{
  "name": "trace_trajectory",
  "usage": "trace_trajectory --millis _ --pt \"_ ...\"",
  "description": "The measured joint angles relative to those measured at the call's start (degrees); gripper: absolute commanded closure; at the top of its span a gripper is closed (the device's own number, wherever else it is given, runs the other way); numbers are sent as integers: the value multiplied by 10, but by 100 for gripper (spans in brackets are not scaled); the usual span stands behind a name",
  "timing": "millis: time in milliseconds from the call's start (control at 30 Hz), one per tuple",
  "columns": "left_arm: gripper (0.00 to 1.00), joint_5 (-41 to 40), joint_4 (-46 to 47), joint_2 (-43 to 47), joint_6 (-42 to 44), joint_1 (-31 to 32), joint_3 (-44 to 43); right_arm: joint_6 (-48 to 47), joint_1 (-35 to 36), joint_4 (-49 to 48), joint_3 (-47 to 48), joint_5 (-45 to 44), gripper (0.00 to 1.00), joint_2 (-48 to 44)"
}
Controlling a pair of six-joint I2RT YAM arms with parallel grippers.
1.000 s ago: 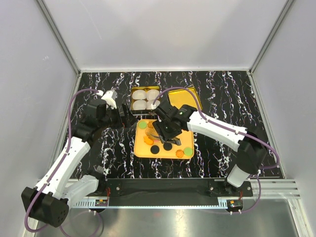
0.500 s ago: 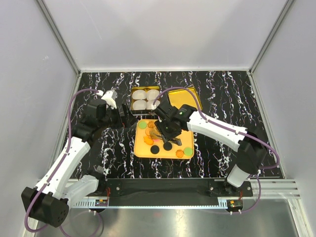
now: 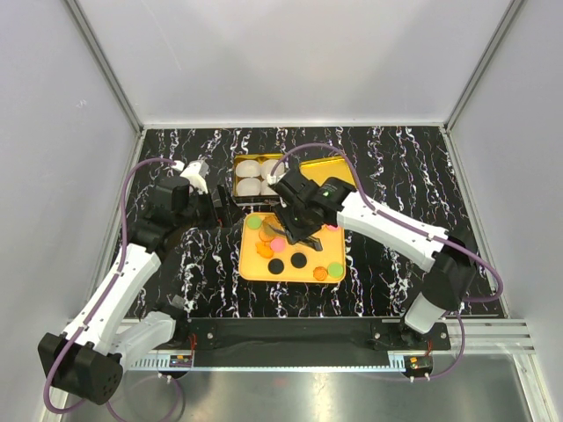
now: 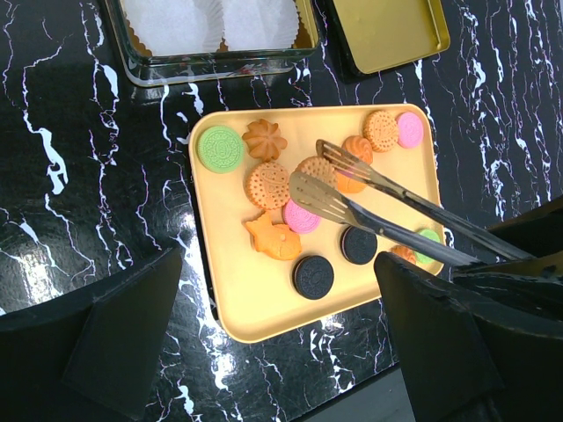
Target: Pack the cookies
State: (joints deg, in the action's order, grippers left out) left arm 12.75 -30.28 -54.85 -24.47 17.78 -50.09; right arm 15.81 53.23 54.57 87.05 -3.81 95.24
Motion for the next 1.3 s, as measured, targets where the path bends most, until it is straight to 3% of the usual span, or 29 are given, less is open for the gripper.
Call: trace_trajectory --millis 233,500,700,1000,1300 --pt "1 -8 0 7 0 0 0 -16 -24 13 98 0 62 26" --pt "1 -16 0 12 0 0 0 -30 -109 1 315 4 62 163" --pt "1 -18 0 12 0 -5 0 -35 -129 -5 448 0 61 281" --pt "1 -21 0 18 0 -6 0 -36 -129 -29 480 0 61 391" --pt "1 -21 0 19 0 -6 1 -34 -129 -70 480 0 60 414"
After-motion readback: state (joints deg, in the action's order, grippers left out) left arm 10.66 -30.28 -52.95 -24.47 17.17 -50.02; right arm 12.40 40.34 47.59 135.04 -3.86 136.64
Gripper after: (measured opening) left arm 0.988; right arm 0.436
